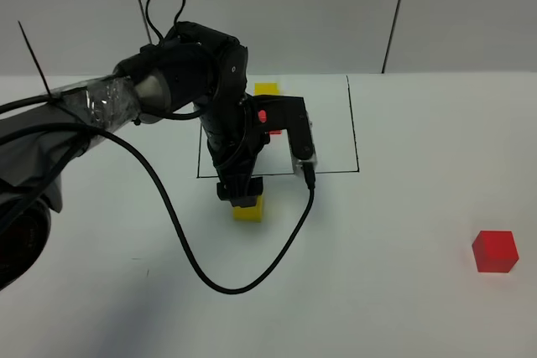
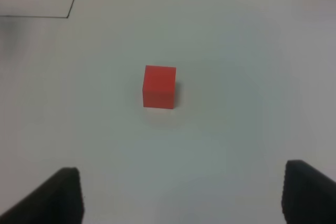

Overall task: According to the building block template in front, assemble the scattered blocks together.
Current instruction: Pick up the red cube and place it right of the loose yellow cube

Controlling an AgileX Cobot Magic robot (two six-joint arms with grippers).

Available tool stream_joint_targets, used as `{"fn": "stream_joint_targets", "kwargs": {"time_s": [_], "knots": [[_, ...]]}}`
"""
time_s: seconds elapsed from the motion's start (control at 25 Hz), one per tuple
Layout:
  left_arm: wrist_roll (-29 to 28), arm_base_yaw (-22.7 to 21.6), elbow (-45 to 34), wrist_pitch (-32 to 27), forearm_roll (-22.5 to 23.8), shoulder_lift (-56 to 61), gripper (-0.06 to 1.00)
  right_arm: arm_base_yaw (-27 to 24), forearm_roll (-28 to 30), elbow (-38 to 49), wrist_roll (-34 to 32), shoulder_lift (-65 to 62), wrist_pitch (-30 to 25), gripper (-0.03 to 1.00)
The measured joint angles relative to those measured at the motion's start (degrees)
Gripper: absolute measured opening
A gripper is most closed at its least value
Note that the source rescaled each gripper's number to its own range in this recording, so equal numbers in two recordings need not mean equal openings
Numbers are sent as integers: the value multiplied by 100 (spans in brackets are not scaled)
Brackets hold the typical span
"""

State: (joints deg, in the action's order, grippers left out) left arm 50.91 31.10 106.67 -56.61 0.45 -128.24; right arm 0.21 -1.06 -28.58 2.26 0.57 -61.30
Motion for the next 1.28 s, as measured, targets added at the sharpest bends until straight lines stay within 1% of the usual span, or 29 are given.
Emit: {"fn": "stream_joint_targets", "kwargs": {"time_s": [0.12,0.24,0.36,0.48,0.68,0.8,0.92,1.0,1.08,1.28], "knots": [[-817,-51,0,1,19,203,100,0,0,0,0,0,0,60],[-1598,-239,0,6,81,396,100,0,0,0,0,0,0,60],[-2197,-618,0,-89,85,527,100,0,0,0,0,0,0,60],[-2673,-1049,0,-282,34,633,100,0,0,0,6,0,0,60],[-3060,-1890,0,-429,-696,826,98,0,0,0,6,0,0,60],[-3206,-2399,0,-577,-906,903,96,0,0,0,6,0,0,60],[-3253,-2808,-72,-629,-1152,1012,94,0,0,0,6,0,0,60],[-3253,-3029,-314,-504,-1289,1193,93,0,0,0,0,0,0,60],[-3248,-3264,-654,-279,-1321,1405,92,0,0,0,0,0,0,60],[-3316,-3839,-1950,666,-1315,2171,91,0,0,0,0,0,0,60]]}}
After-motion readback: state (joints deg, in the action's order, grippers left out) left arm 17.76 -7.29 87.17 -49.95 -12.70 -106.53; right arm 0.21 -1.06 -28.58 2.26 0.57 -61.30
